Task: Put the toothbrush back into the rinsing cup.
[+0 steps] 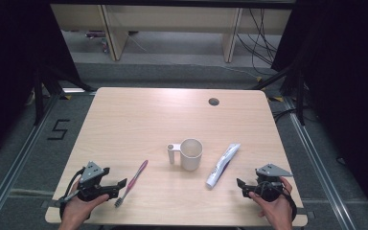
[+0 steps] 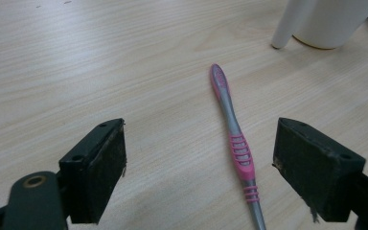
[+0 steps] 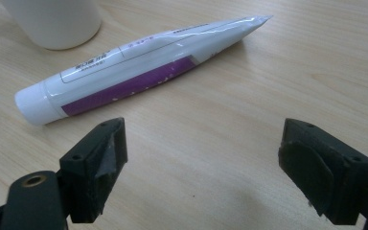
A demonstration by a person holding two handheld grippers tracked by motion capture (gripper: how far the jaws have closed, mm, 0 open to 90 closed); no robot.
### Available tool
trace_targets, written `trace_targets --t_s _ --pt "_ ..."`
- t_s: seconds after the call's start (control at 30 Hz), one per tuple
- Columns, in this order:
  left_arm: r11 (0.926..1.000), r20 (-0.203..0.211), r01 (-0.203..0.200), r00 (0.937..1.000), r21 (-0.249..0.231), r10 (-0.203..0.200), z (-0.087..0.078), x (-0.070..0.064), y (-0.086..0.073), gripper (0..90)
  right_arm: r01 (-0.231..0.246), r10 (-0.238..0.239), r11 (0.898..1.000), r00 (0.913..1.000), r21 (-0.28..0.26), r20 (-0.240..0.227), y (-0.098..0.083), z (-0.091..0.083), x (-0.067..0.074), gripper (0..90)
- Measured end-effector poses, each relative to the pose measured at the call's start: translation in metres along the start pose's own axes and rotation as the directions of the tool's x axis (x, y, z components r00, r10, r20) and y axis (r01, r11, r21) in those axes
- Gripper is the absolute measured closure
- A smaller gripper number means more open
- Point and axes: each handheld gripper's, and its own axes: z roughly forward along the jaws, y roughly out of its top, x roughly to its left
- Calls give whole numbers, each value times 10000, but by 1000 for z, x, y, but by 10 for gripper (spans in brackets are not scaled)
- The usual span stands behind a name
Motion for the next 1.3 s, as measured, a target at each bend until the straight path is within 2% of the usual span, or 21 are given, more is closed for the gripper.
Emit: trace_targets --t_s 0.1,0.13,0.2,0.3,0.33,0.4,0.43,0.47,0.5,0.57,0.6,0.7,0.8,0.93,0.97,1.0,1.03,1.17,1.2,1.23,1.3 --pt "10000 4 -8 10000 2 8 0 0 0 184 -123 123 9999 9999 87 -79 0 1 2 188" --pt "10000 -3 20 10000 -3 -20 0 0 0 184 297 -297 9995 9996 -51 -6 0 2 -1 191" --pt "10000 122 85 9999 20 -86 0 0 1 199 731 -732 9972 9973 -127 -39 0 3 -3 196" --pt "10000 204 72 9998 15 -72 0 0 0 226 713 -715 9974 9974 -131 -126 0 4 -3 198" --pt "10000 221 91 9997 -1 -91 0 -1 0 236 545 -545 9985 9985 18 24 0 3 -1 199" --pt "9999 213 130 9997 -84 -128 0 -2 0 259 513 -513 9987 9987 59 -1 0 3 -1 203" --pt "10000 272 70 9996 -70 -68 -1 -2 0 275 536 -536 9986 9986 44 5 0 2 -1 205" --pt "9999 271 85 9996 -87 -83 -1 -2 1 291 874 -874 9961 9962 -109 12 0 4 -3 207" --pt "9998 358 113 9993 -144 -108 -1 -2 1 313 568 -568 9984 9984 20 15 0 3 -1 208" --pt "9998 475 73 9989 -173 -64 -2 -3 1 382 575 -575 9983 9983 96 -12 0 4 -1 210" --pt "9999 543 -5 9985 -148 13 -3 -3 1 421 768 -768 9970 9970 17 24 -1 4 -2 212" --pt "9993 854 -303 9958 -223 321 -4 -6 0 587 678 -677 9977 9977 56 -75 0 5 -2 216" --pt "9981 1123 -603 9918 -113 612 -3 -10 -2 755 955 -955 9954 9954 2 -78 -1 5 -3 223" --pt "9962 1451 -867 9858 74 847 0 -13 -4 882 925 -925 9957 9957 -56 -81 -1 6 -2 228" --pt "9959 1459 -888 9856 143 857 0 -14 -4 894 937 -937 9956 9955 -2 -128 -1 6 -2 231" --pt "9934 1609 -1101 9815 332 1034 1 -13 -4 895 946 -946 9955 9954 -10 -138 0 6 -2 233" --pt "9950 1675 -951 9818 294 889 3 -16 -5 896 869 -868 9962 9961 34 -158 0 6 -2 233" --pt "9936 1973 -1027 9761 473 915 7 -20 -8 896 527 -520 9984 9979 183 -376 -1 6 0 237" --pt "9888 1968 -1308 9737 725 1144 6 -19 -8 896 444 -436 9987 9984 238 -367 0 6 1 237" --pt "9870 1942 -1382 9736 820 1202 7 -19 -9 896 625 -623 9979 9979 150 -175 0 6 0 237" --pt "9892 2056 -1203 9734 839 1009 9 -22 -11 897 965 -962 9952 9952 155 -195 -1 7 -2 239"
